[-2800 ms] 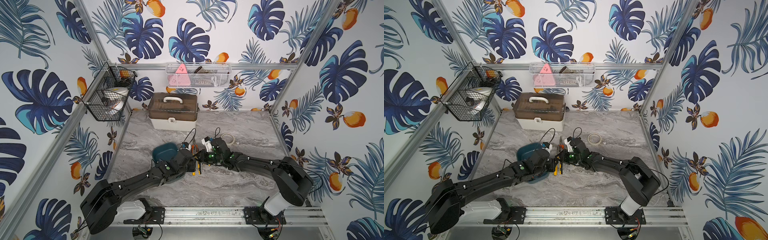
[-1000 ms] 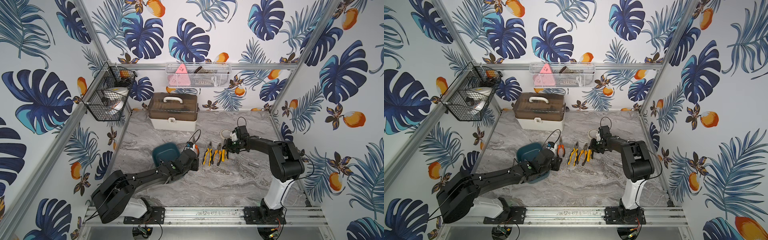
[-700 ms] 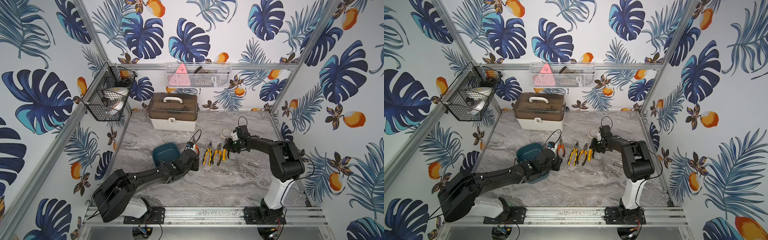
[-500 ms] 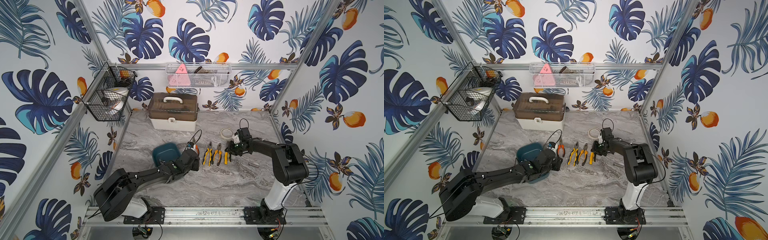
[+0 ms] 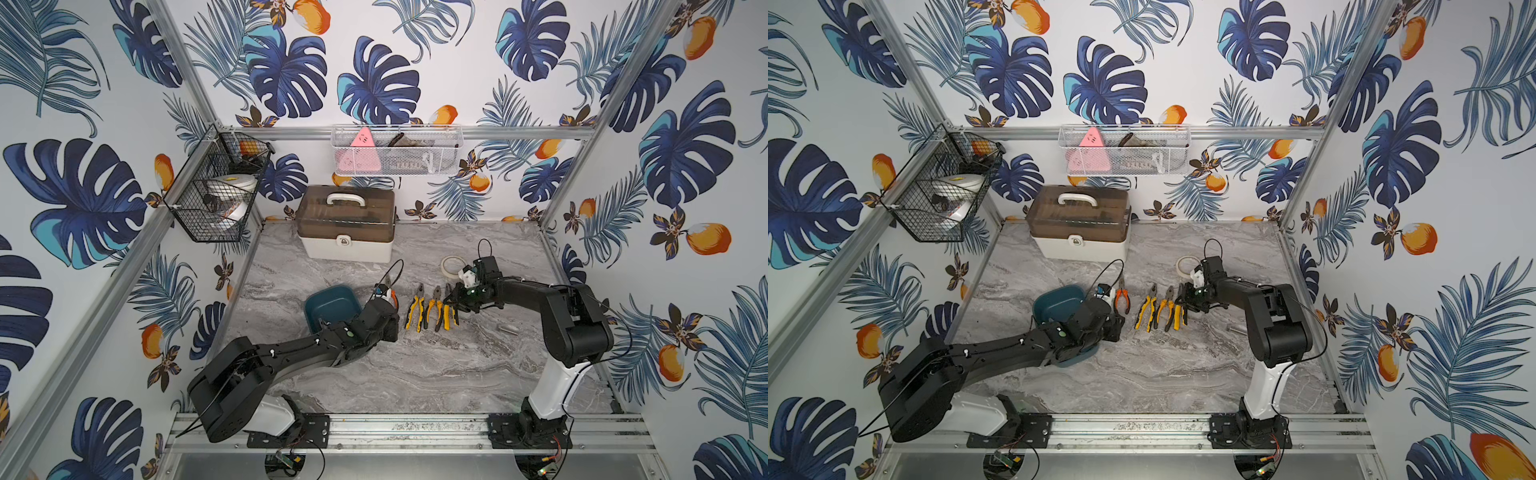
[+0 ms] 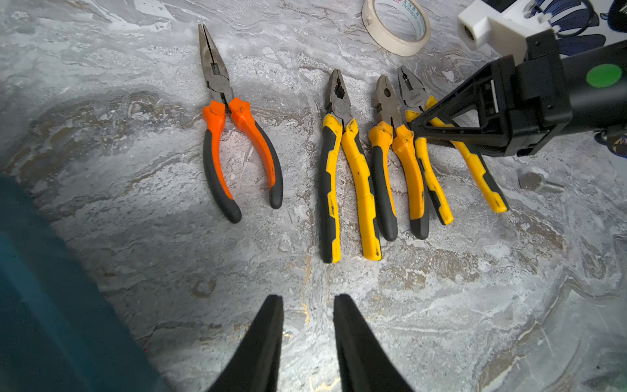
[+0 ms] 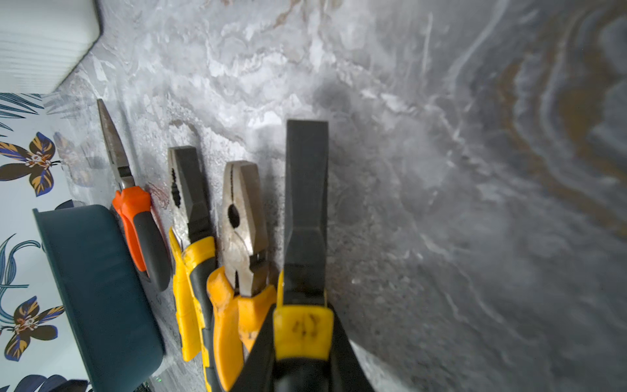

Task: Take the pliers out of the storage box
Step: Place the pliers at the center of the board.

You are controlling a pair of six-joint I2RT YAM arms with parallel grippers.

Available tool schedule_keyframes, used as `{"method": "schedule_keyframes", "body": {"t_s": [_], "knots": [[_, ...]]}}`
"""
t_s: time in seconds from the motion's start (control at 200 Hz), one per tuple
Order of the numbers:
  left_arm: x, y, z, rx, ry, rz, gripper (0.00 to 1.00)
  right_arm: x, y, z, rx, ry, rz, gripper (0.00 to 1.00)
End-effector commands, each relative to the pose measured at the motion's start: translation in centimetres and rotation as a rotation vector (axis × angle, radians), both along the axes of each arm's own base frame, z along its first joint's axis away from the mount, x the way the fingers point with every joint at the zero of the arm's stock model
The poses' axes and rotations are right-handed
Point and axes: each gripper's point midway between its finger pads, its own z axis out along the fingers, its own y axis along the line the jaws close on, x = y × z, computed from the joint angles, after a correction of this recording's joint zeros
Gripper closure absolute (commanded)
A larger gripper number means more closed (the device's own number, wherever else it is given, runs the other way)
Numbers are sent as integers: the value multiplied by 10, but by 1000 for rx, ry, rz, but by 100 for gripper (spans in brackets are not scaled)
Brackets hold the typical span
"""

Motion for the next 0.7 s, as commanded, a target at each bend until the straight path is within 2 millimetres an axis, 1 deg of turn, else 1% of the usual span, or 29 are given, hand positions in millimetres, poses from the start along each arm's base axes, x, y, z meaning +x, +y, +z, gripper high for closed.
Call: {"method": "schedule_keyframes", "body": {"t_s": [0.0, 0.095, 0.155, 0.195, 0.335, 0.696], "knots": [[3, -1, 4, 10, -22, -8, 65, -8, -13, -12, -80, 45, -30, 92], [3, -1, 4, 10, -22, -11, 65, -10, -18, -11, -103, 42, -34, 78], [3, -1, 4, 9, -20, -10, 65, -12, -20, -10, -120, 40, -38, 61], [2, -1, 3, 12, -18, -12, 65, -13, -22, -9, -130, 38, -40, 56], [3, -2, 3, 11, -18, -13, 65, -14, -29, -7, -163, 28, -54, 47], [3, 0, 5, 12, -25, -5, 65, -11, -34, 4, -198, 7, -56, 45]]}}
